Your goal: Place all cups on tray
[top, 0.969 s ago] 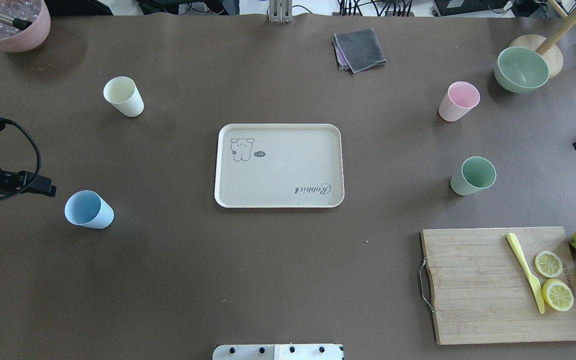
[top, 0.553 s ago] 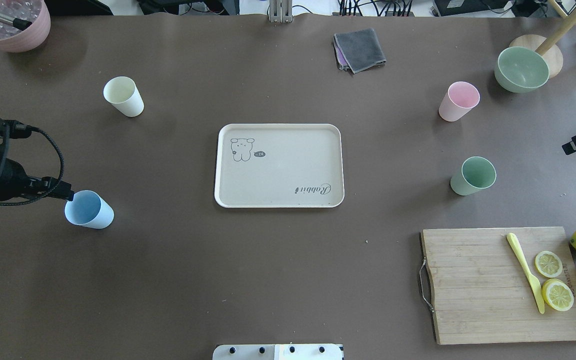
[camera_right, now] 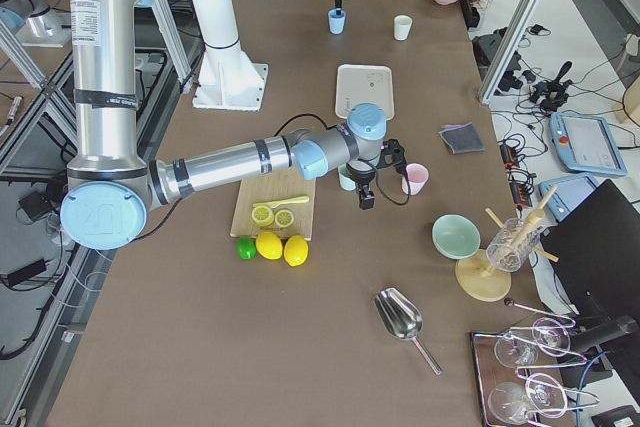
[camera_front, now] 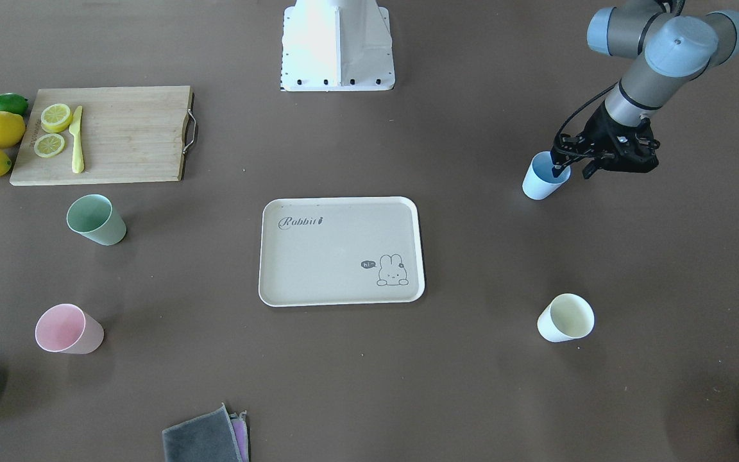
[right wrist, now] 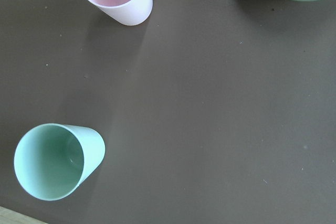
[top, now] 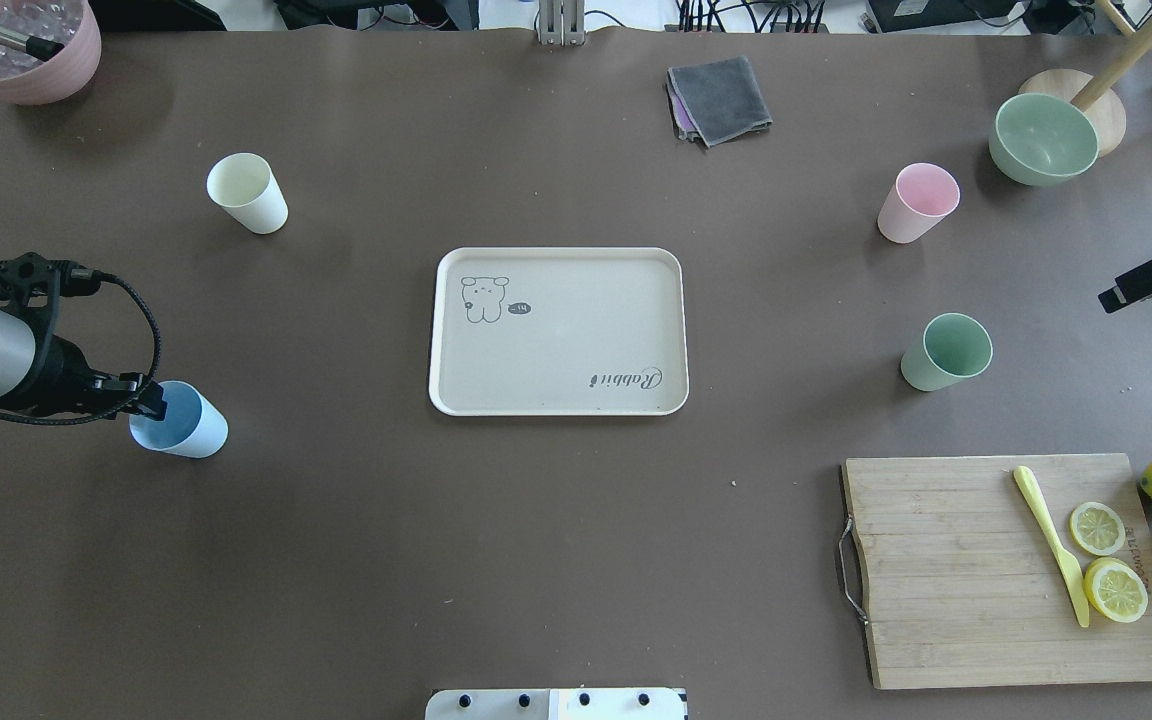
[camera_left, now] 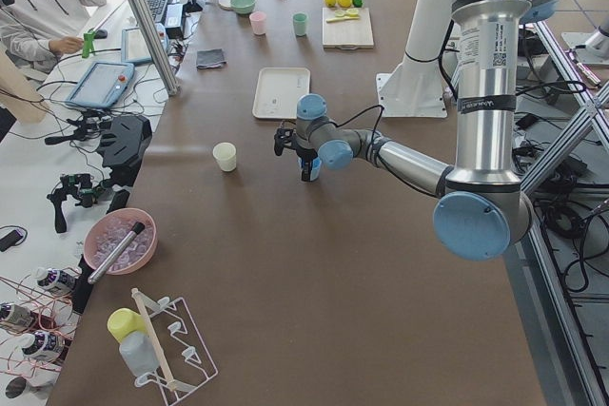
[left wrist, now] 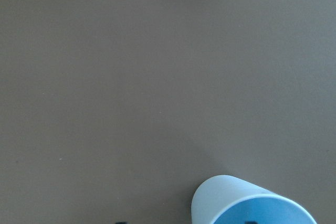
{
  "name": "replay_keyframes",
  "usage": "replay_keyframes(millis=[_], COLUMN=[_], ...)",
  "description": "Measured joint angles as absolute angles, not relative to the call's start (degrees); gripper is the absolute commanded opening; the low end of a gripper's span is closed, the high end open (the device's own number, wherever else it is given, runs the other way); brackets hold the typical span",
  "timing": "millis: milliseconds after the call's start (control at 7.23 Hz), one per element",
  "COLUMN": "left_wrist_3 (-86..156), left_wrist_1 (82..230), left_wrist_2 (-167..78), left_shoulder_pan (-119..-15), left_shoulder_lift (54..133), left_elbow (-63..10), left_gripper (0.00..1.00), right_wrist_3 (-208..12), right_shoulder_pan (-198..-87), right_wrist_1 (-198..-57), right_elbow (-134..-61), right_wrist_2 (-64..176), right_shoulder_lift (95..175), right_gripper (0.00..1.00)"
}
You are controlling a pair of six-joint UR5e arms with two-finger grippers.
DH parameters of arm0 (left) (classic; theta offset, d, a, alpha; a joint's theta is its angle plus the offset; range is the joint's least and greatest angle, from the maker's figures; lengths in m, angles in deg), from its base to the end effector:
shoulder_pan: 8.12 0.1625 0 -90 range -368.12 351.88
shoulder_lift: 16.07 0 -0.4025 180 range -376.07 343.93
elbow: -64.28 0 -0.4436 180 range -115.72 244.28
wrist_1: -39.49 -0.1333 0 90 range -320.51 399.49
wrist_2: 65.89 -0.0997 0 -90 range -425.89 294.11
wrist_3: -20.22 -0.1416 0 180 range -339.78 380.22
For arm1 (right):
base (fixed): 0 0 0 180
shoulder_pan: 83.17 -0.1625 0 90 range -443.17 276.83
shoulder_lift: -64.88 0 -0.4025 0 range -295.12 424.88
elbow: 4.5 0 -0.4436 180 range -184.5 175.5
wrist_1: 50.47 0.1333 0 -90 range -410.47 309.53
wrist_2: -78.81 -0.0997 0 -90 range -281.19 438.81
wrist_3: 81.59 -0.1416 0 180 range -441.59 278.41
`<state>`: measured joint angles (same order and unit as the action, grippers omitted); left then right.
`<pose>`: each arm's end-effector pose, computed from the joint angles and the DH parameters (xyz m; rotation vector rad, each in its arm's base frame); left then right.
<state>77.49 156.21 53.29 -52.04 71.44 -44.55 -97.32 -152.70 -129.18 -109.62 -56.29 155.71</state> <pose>0.3627 -0.4385 0.4621 0.0752 0.8758 0.0087 -0.1639 -0.5335 0.5026 0.1619 -0.8682 -0.2529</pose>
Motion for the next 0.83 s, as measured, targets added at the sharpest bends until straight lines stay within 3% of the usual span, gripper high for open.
replay_keyframes(millis=[415,830], left_wrist_3=[80.9,87.2], left_wrist_1=[156.2,150.9], left_wrist_2=[53.2,52.3], left_shoulder_pan=[-50.7,-50.1], left_shoulder_lift=[73.1,85.6], left_elbow=[-45.4,-45.5], left_gripper=[0.0,0.0], right_wrist_3=[-100.0,-105.6], right_shoulder_pan=[-150.9,-147.2], right_wrist_1=[-129.2,-129.0], right_elbow=[-107.9,-105.6], right_wrist_2=[-56.1,-55.6], right_shoulder_lift=[152.8,149.3], right_gripper=[0.93,0.93])
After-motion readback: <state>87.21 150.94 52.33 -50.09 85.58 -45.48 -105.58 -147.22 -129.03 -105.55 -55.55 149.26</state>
